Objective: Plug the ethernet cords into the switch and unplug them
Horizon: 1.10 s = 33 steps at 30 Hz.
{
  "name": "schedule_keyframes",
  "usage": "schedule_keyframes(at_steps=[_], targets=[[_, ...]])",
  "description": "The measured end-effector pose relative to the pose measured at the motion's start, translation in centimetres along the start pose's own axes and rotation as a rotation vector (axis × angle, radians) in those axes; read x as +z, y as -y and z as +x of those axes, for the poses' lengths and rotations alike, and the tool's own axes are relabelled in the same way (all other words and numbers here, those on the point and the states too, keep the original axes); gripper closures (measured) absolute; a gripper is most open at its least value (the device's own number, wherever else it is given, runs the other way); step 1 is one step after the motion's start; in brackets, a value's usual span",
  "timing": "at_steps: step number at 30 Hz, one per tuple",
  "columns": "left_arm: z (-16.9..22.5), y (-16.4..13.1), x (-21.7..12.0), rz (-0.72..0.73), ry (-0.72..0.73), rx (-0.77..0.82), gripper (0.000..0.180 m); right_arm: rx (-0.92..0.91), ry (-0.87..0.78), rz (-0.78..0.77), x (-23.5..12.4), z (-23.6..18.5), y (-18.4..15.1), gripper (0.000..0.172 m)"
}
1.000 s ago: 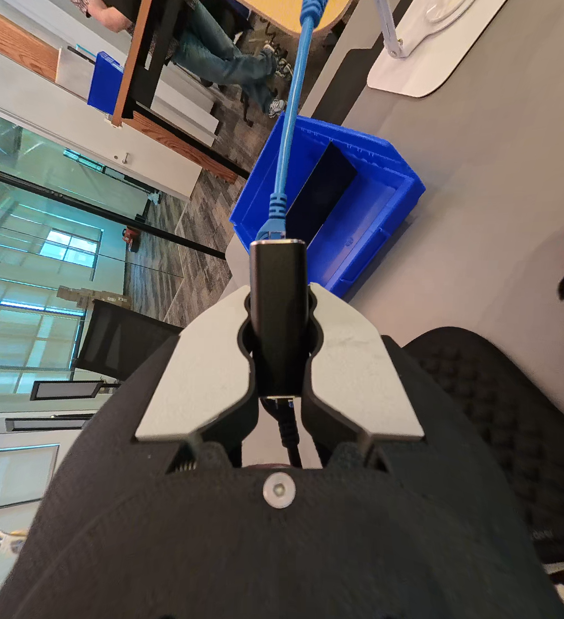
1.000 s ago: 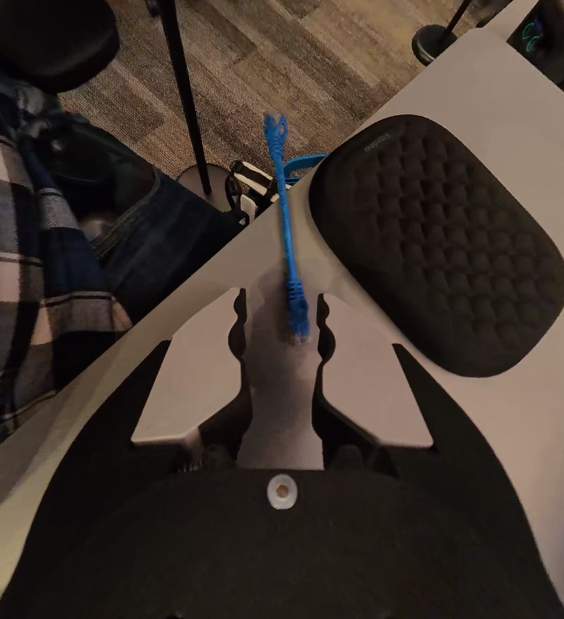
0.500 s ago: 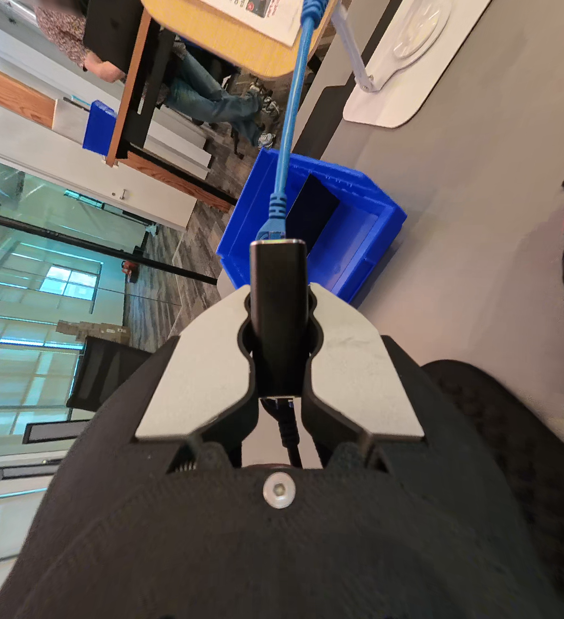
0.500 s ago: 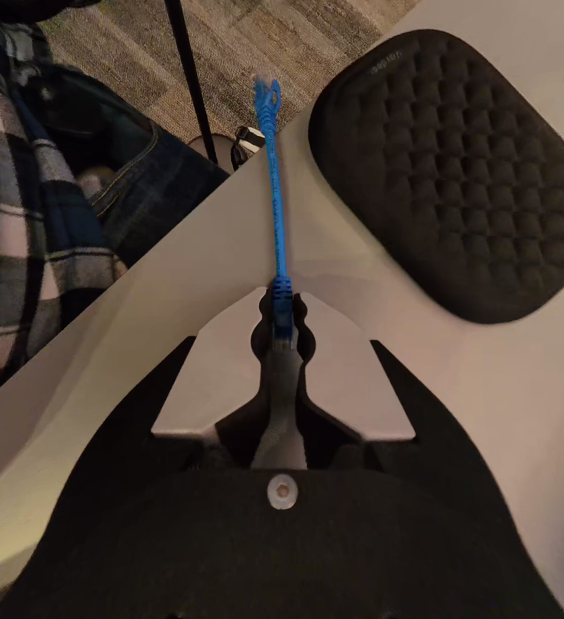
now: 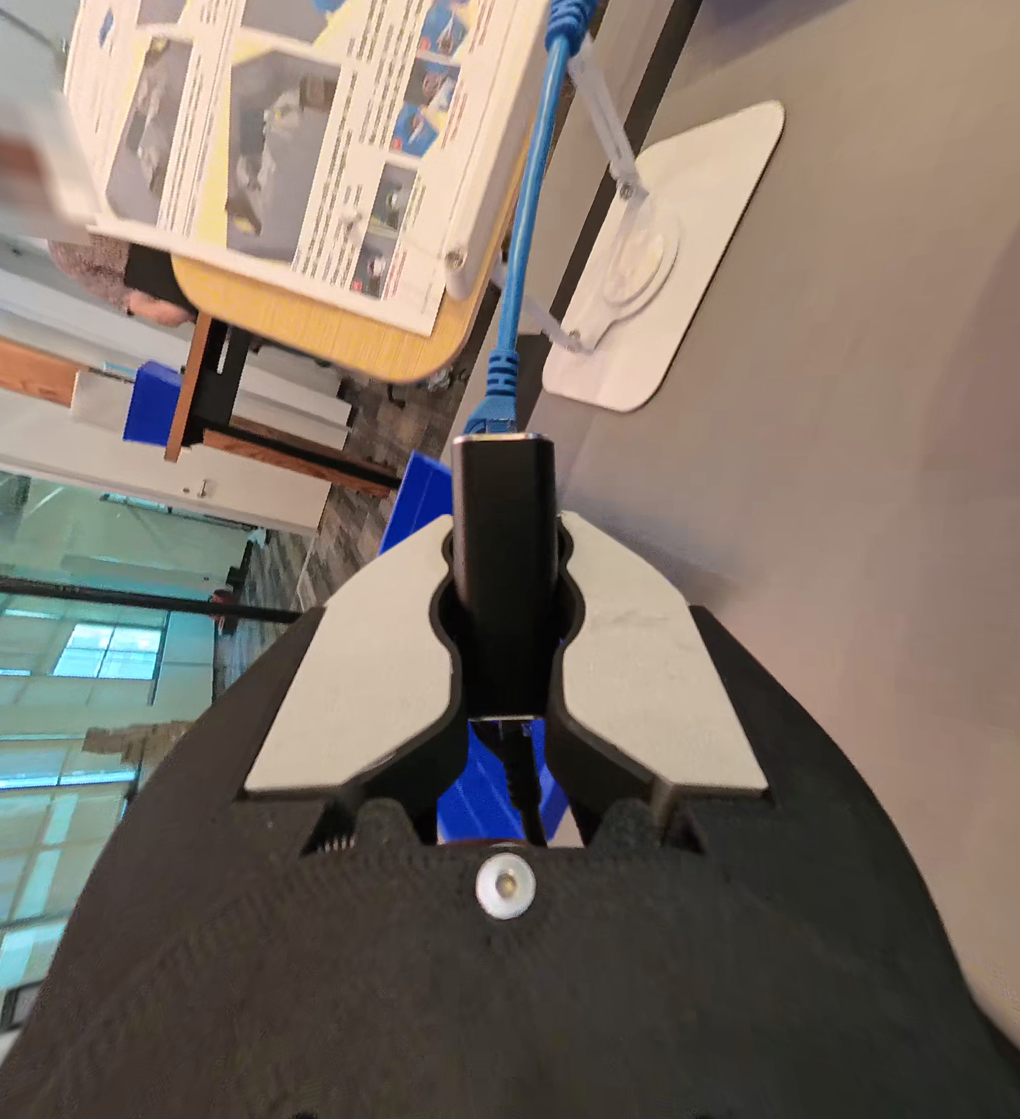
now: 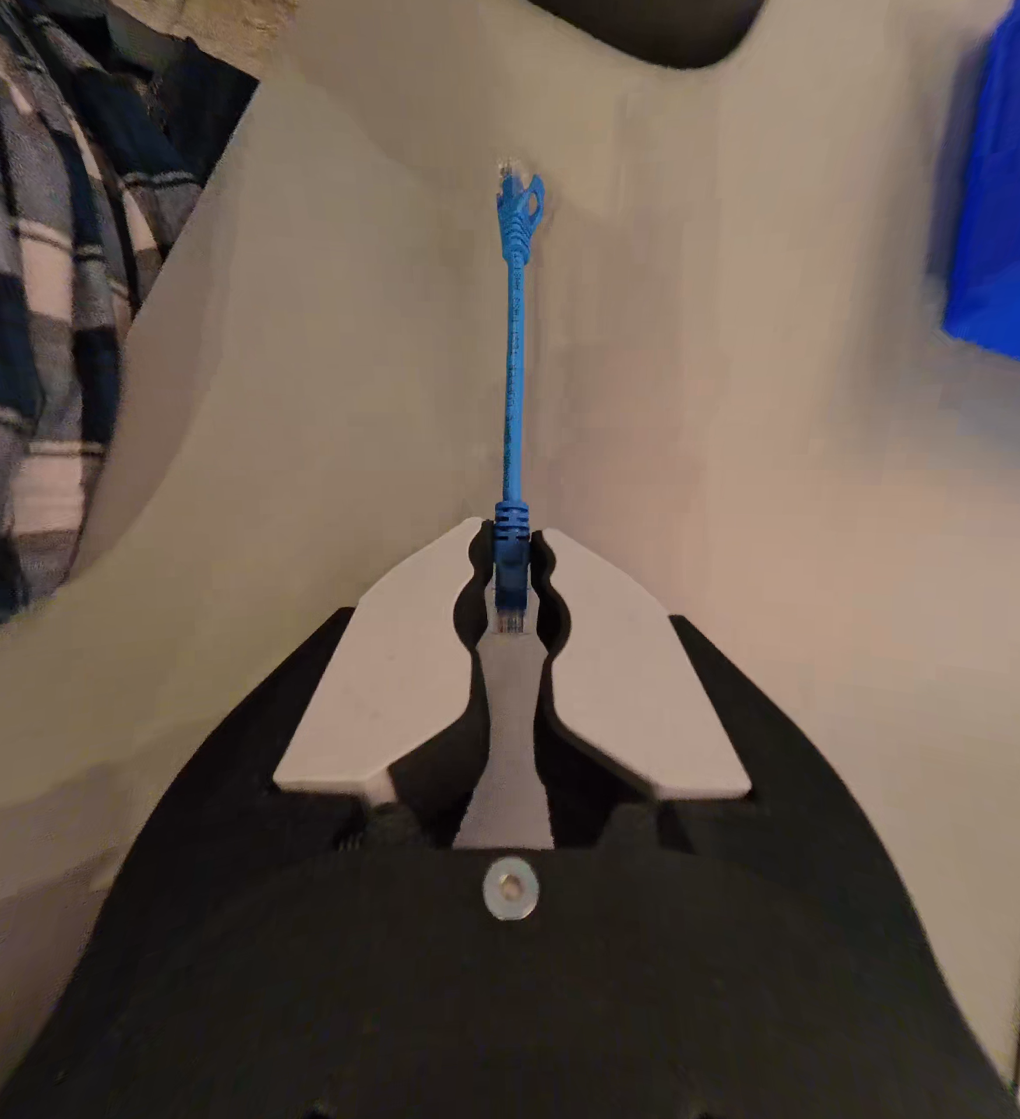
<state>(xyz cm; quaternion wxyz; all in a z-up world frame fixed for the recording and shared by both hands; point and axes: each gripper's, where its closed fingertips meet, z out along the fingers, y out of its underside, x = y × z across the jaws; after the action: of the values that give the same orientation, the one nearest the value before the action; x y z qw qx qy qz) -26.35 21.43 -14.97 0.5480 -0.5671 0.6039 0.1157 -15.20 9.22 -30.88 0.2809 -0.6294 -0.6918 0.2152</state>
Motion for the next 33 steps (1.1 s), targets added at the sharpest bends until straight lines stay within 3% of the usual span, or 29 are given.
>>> schedule_keyframes(at_steps=[7,15,19,25,33], targets=[[1.0,6.0,4.0,0.108,-0.041,0.077,0.154,0.159,-0.225,-0.003,-10.6,0.6,-6.6,0.160],[1.3,12.1,8.1,0.205,-0.056,0.164,0.154,0.299,-0.622,-0.081,-29.2,3.1,-14.7,0.160],[1.0,14.2,9.5,0.241,-0.053,0.176,0.154,0.394,-0.746,-0.140,-35.7,4.4,-20.3,0.160],[1.3,16.4,11.2,0.273,-0.054,0.227,0.154,0.532,-0.787,-0.220,-38.5,5.9,-28.4,0.160],[2.7,18.1,13.0,0.294,-0.067,0.256,0.154,0.626,-0.703,-0.380,-35.2,7.3,-35.5,0.160]])
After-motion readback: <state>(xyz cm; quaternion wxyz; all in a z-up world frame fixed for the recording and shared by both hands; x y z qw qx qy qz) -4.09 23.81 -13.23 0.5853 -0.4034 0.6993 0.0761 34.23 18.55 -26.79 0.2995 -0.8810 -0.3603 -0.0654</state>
